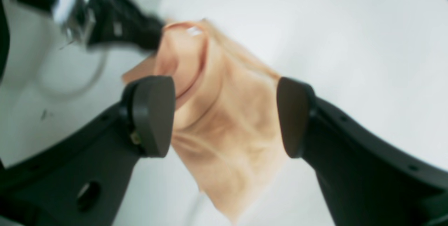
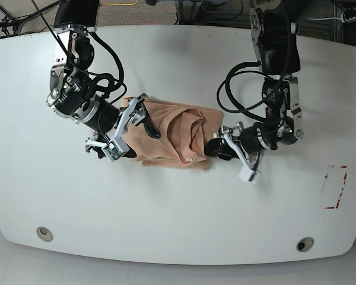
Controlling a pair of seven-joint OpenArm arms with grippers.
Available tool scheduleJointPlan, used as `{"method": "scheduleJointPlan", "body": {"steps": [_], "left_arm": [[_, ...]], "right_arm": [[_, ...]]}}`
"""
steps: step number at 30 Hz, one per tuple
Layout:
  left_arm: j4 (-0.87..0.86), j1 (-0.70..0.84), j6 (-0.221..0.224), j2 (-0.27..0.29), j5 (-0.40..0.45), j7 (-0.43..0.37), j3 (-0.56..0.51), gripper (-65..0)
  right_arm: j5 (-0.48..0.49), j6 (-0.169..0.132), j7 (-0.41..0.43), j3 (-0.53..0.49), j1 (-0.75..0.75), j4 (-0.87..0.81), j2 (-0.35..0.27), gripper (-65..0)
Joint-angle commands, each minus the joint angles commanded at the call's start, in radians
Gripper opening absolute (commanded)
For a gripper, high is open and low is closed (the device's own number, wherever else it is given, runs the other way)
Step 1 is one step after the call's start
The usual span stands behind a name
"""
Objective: Fold the T-shirt properly
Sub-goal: 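Open the left gripper and move it aside while the right gripper holds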
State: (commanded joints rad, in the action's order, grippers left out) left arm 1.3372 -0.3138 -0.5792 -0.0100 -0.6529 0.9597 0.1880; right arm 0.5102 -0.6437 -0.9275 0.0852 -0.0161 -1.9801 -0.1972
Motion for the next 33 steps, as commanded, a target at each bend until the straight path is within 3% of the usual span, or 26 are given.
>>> {"method": "scheduleJointPlan", "body": {"steps": [5, 9, 20, 25, 33], "left_arm": [[0.063, 0.012, 0.0, -0.071, -0.12, 0.064, 0.087, -33.1], [0.066, 0.017, 0.0, -0.158, -0.204, 0.095, 0.181, -33.1], [0.043, 0.172, -0.003, -0.359, -0.226, 0.094, 0.302, -33.1], [0.044, 0.259, -0.003, -0.402, -0.287, 0.094, 0.308, -33.1], [0.044, 0.339, -0.003, -0.417, -0.333, 0.094, 0.31, -33.1]], "right_arm": [[-0.011, 0.006, 0.0, -0.103, -0.058, 0.038, 0.006, -21.9], [-0.052, 0.006, 0.002, -0.199, -0.123, 0.097, 0.021, -21.9], [-0.247, -0.002, 0.014, -0.299, -0.278, 0.319, 0.126, -21.6], [-0.322, -0.002, 0.075, -0.344, -0.345, 0.471, 0.158, -21.7], [-0.347, -0.002, 0.15, -0.358, -0.387, 0.658, 0.19, -21.9]]}}
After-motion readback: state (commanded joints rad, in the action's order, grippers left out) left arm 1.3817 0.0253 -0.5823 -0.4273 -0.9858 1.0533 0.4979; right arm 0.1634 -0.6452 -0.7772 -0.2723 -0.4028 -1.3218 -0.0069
